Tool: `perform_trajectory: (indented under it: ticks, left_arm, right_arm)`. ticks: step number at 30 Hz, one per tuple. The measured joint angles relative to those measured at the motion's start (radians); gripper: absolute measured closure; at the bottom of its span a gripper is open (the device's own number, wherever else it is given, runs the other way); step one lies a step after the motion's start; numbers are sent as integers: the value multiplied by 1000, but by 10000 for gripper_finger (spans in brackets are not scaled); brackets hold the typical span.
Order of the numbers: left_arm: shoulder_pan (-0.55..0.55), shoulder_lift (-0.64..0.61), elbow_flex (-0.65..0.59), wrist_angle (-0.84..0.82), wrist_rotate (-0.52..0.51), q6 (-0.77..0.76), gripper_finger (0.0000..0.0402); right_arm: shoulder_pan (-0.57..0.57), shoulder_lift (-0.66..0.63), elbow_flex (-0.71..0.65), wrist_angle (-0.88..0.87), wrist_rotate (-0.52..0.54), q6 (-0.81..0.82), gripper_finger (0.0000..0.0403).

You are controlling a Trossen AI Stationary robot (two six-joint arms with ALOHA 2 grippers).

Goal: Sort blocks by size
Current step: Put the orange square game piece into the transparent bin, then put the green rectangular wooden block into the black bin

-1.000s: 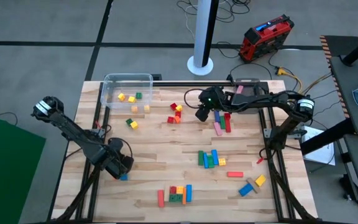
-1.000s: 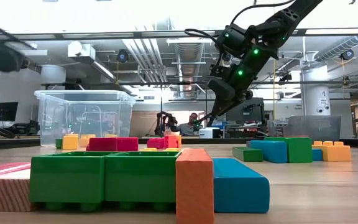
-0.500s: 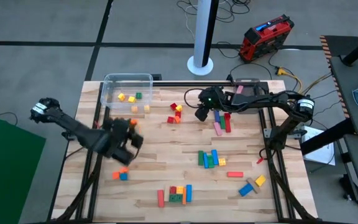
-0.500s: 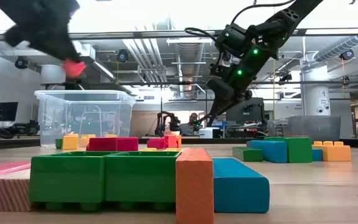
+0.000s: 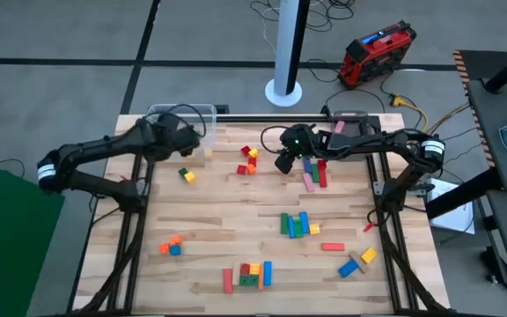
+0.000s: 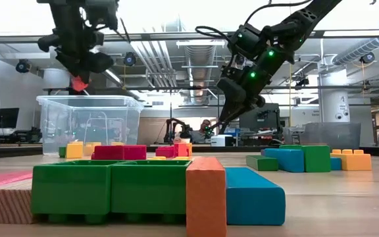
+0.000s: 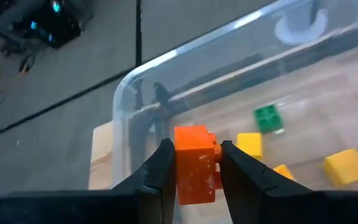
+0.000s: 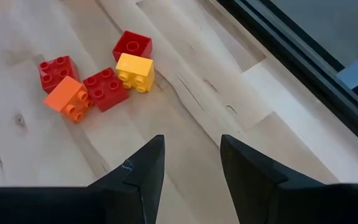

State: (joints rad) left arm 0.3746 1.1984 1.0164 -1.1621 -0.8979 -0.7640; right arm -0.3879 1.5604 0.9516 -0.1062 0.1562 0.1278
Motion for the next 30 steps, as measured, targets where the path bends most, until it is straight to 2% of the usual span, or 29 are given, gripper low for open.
perform_trajectory:
  ticks: [4, 11, 16, 19, 22, 23, 24, 27, 30]
  left_arm:
    - [47, -1, -10, -7, 0, 20, 293]
    - [46, 0, -10, -2, -9, 32, 255]
    - [38, 0, -10, 2, -10, 32, 245]
    - [20, 0, -10, 2, -10, 32, 245]
    - [-22, 0, -10, 3, -11, 39, 245]
    - [-41, 0, -10, 3, -11, 45, 245]
    - [-63, -1, -10, 2, -11, 49, 245]
    - [-142, -1, -10, 2, -12, 53, 245]
    - [-248, -1, -10, 6, -12, 53, 245]
  right_arm:
    - [0, 0, 0, 0, -1, 3, 261]
    - [9, 0, 0, 4, -1, 1, 256]
    - [27, -1, 64, 75, -14, -84, 263]
    - [44, -1, 129, 83, -161, -129, 280]
    - [74, 0, 175, 10, -467, -178, 307]
    - [93, 0, 186, -30, -505, -172, 318]
    - [112, 0, 195, -68, -481, -147, 330]
    - [180, 0, 213, -249, -271, -66, 367]
    - [243, 0, 228, -486, -235, 8, 388]
